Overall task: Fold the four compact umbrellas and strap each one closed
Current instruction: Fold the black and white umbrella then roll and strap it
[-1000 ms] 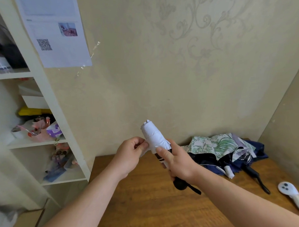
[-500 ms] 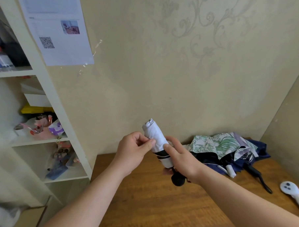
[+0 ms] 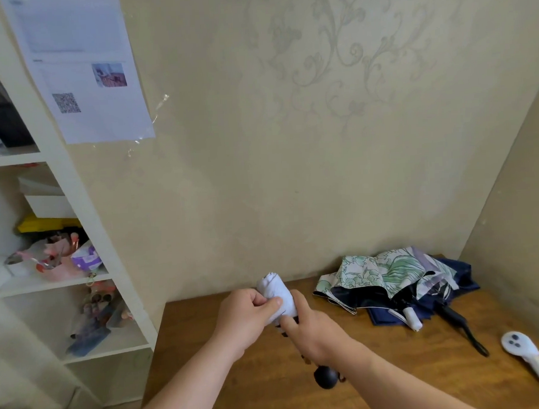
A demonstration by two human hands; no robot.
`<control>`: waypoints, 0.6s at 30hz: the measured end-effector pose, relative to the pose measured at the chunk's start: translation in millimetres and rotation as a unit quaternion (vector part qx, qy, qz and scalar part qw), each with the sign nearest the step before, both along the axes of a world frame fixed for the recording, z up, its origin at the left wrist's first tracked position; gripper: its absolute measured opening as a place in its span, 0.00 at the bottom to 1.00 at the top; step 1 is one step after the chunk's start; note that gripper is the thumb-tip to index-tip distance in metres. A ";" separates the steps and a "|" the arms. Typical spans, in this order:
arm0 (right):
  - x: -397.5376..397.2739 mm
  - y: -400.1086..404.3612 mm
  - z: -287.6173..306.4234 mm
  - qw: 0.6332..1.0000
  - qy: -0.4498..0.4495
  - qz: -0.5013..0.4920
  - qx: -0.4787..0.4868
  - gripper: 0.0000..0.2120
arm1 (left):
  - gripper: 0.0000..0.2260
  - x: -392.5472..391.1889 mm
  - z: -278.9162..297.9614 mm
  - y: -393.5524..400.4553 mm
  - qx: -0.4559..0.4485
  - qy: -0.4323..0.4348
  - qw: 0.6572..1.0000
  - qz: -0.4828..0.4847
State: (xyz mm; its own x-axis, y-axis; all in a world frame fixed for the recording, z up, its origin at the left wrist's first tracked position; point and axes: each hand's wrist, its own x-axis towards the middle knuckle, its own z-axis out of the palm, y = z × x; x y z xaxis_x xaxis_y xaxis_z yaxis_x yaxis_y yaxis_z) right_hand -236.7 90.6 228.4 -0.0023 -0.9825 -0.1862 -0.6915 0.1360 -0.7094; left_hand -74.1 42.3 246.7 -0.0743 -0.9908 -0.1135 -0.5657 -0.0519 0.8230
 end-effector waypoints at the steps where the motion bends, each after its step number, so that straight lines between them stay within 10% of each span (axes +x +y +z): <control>1: -1.0 0.8 -2.2 1.000 -0.017 -0.003 0.005 0.20 | 0.18 -0.4 -1.7 -0.5 0.004 -0.004 1.000 -0.007; 18: -21.0 -5.6 12.2 0.991 0.013 -0.095 -0.097 0.20 | 0.06 -8.6 19.3 -8.1 0.060 0.141 0.985 -0.078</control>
State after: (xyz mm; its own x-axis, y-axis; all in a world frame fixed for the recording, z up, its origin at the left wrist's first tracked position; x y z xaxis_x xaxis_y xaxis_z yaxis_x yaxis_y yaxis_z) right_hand -257.7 85.0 240.6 -0.1920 -0.9814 0.0083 -0.6845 0.1279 -0.7178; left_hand -82.7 34.2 265.9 -0.2702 -0.9454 -0.1820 -0.3235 -0.0889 0.9420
